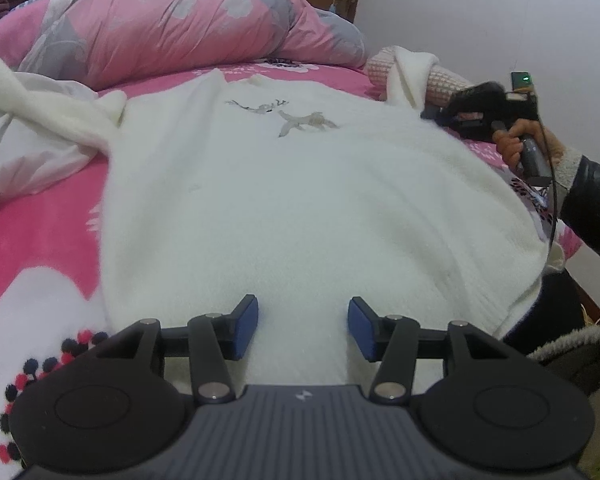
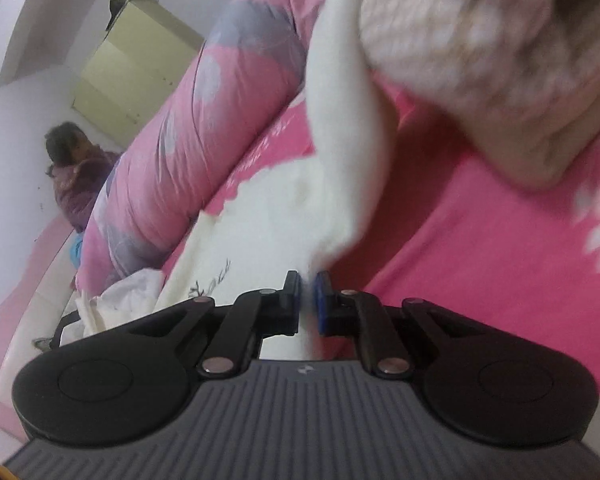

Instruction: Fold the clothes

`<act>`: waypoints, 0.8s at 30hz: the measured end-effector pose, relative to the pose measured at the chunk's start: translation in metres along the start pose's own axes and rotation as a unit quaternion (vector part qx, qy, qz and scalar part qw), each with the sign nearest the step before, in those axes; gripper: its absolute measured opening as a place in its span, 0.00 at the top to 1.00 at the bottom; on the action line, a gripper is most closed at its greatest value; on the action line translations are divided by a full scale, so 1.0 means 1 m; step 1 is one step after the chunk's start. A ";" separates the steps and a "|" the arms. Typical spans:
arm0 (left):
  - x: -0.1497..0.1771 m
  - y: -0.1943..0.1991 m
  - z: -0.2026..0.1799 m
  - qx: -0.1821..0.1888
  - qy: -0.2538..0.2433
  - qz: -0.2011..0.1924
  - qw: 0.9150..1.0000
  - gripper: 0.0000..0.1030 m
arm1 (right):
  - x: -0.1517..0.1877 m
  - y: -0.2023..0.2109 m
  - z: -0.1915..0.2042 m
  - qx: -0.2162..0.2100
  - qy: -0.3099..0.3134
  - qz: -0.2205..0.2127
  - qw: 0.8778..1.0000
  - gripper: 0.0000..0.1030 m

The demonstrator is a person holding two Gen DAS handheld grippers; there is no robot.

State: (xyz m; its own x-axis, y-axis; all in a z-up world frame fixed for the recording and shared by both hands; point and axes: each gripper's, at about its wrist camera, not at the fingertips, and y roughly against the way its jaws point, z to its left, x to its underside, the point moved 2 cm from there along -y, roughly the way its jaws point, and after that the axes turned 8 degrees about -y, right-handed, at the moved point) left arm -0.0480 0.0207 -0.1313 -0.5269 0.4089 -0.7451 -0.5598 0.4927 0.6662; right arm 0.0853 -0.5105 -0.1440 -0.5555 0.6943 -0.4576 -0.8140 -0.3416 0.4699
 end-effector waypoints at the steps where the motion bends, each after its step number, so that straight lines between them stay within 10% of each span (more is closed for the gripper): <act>1: 0.000 -0.001 0.001 0.001 -0.001 0.000 1.000 0.50 | -0.001 -0.003 -0.004 0.033 0.016 -0.002 0.999 0.99; 3: -0.001 -0.002 0.003 0.003 -0.002 -0.001 1.000 0.50 | 0.000 -0.014 -0.014 0.130 0.062 -0.010 0.990 1.00; 7: 0.001 -0.002 0.003 0.004 -0.007 -0.005 1.000 0.50 | -0.005 0.025 -0.029 0.071 -0.030 -0.028 0.997 0.95; 14: 0.004 0.002 0.005 0.014 0.001 -0.014 1.000 0.49 | 0.073 0.144 -0.005 -0.004 0.010 -0.003 1.000 0.70; 19: 0.007 0.011 0.003 0.014 0.004 -0.022 1.000 0.49 | 0.156 0.180 0.022 0.031 0.096 -0.011 0.995 0.68; 21: 0.008 0.016 -0.001 0.013 -0.006 -0.024 1.000 0.48 | 0.185 0.194 0.036 0.048 0.189 -0.023 0.980 0.68; 24: 0.009 0.024 -0.013 0.022 -0.034 -0.031 0.999 0.48 | 0.233 0.190 0.072 0.080 0.388 -0.018 0.918 0.69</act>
State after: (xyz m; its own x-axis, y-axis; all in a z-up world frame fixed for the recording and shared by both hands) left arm -0.0744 0.0257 -0.1217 -0.4468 0.4269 -0.7862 -0.5604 0.5515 0.6179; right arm -0.1870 -0.3677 -0.1068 -0.5321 0.0214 -0.8464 -0.8338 -0.1870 0.5195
